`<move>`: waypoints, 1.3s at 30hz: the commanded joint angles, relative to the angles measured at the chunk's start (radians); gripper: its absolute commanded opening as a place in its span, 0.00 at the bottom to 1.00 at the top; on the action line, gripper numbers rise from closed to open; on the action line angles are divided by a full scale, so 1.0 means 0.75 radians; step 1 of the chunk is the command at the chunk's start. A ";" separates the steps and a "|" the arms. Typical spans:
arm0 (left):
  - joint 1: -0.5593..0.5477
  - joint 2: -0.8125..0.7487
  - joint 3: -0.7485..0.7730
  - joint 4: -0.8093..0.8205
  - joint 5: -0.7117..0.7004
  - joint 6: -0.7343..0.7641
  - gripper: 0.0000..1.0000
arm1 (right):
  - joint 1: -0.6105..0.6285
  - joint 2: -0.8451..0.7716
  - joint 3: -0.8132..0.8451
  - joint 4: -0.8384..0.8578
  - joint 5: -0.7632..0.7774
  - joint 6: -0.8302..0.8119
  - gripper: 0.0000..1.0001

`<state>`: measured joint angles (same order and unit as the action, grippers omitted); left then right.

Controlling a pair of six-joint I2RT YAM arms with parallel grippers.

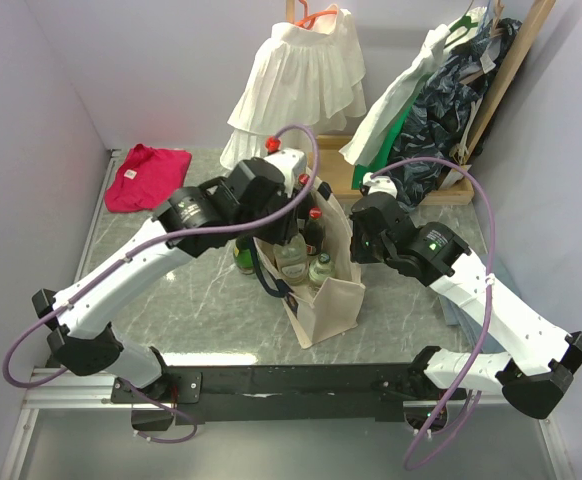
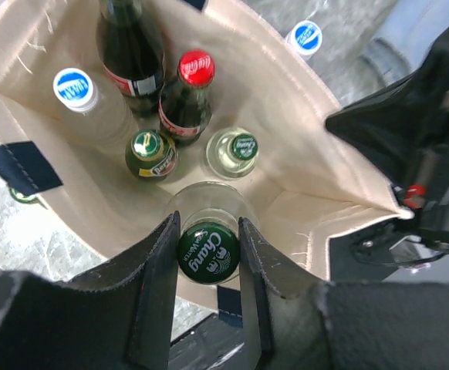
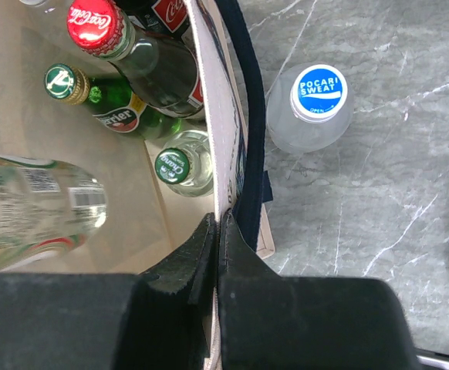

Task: Place the beverage into the canvas bag
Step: Place the drink in the canvas bag.

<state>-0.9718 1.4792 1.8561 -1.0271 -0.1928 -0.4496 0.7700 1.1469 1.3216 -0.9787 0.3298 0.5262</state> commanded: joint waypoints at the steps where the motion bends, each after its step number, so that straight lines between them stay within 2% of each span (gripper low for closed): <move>1: -0.034 -0.138 -0.039 0.289 -0.062 -0.004 0.01 | 0.002 -0.008 0.015 0.059 0.018 -0.010 0.00; 8: -0.066 -0.152 -0.147 0.339 -0.164 0.000 0.01 | 0.004 0.005 0.032 0.053 0.020 -0.016 0.00; 18: -0.077 -0.185 -0.157 0.296 -0.453 -0.071 0.01 | 0.004 0.005 0.023 0.053 0.029 -0.014 0.00; 32: -0.075 -0.179 -0.231 0.335 -0.455 -0.071 0.01 | 0.004 0.015 0.011 0.061 0.025 -0.012 0.00; 39: -0.075 -0.129 -0.243 0.394 -0.361 -0.051 0.01 | 0.004 0.013 0.009 0.059 0.025 -0.006 0.00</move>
<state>-1.0245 1.3937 1.6550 -0.9089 -0.4793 -0.4911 0.7700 1.1564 1.3216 -0.9722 0.3313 0.5232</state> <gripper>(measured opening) 0.370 0.023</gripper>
